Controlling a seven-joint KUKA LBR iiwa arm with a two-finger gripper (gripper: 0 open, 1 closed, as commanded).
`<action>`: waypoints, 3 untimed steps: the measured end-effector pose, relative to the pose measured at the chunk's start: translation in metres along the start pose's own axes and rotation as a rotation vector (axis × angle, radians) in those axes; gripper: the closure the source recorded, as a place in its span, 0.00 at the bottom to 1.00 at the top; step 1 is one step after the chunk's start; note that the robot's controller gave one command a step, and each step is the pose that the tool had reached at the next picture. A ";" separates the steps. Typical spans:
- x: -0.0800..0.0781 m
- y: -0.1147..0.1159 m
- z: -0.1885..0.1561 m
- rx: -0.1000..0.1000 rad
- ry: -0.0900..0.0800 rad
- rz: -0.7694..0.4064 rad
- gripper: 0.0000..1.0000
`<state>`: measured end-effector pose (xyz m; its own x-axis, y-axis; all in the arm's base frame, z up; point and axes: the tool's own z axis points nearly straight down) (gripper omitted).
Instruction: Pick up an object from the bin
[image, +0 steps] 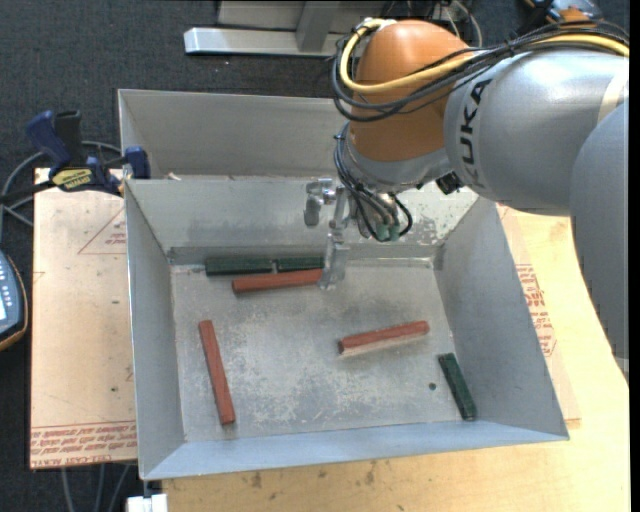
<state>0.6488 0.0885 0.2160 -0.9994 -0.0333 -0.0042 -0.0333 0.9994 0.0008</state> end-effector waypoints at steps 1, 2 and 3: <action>0.000 0.000 0.000 0.000 0.000 0.000 1.00; 0.043 -0.108 0.059 0.002 0.008 -0.221 1.00; 0.041 -0.104 0.057 -0.001 0.003 -0.226 0.00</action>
Offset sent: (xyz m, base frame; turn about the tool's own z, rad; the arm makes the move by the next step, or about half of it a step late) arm 0.0000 0.0000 0.0000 0.0000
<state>0.6114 -0.0165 0.1585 -0.9666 -0.2563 -0.0016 -0.2563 0.9666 0.0008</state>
